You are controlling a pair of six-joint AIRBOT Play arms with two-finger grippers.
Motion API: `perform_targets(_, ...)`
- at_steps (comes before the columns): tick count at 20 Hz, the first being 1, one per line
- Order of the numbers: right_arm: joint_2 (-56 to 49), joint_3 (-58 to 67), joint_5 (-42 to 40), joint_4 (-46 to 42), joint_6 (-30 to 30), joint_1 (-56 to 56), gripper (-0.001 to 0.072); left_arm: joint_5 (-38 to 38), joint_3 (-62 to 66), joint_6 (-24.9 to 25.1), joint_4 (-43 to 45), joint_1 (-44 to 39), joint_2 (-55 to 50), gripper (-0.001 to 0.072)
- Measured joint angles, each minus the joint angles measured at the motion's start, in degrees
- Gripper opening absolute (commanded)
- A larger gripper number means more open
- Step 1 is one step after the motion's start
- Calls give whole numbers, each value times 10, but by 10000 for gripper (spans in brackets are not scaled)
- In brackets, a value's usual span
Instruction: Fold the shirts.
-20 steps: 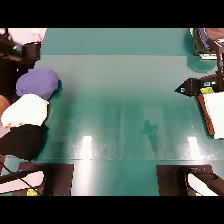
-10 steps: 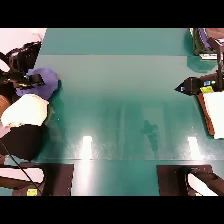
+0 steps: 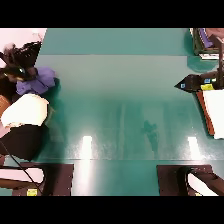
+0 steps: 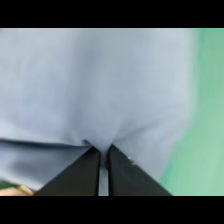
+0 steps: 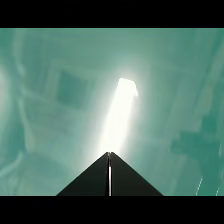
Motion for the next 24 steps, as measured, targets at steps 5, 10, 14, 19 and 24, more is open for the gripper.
perform_targets(5,-29,132,-18,9,0,-6,18,-19,136,15,-7,-67,145,24)
perform_targets(10,-79,283,-26,10,0,-7,18,-59,251,12,-10,-186,257,23)
perform_targets(14,-109,363,-11,10,-1,-7,18,-139,236,-35,-8,-284,286,23)
perform_targets(19,-115,398,11,10,-1,-7,18,-119,47,-110,-5,-428,294,24)
perform_targets(24,-111,406,20,8,-1,-7,18,-44,-149,-185,-15,-574,296,145)
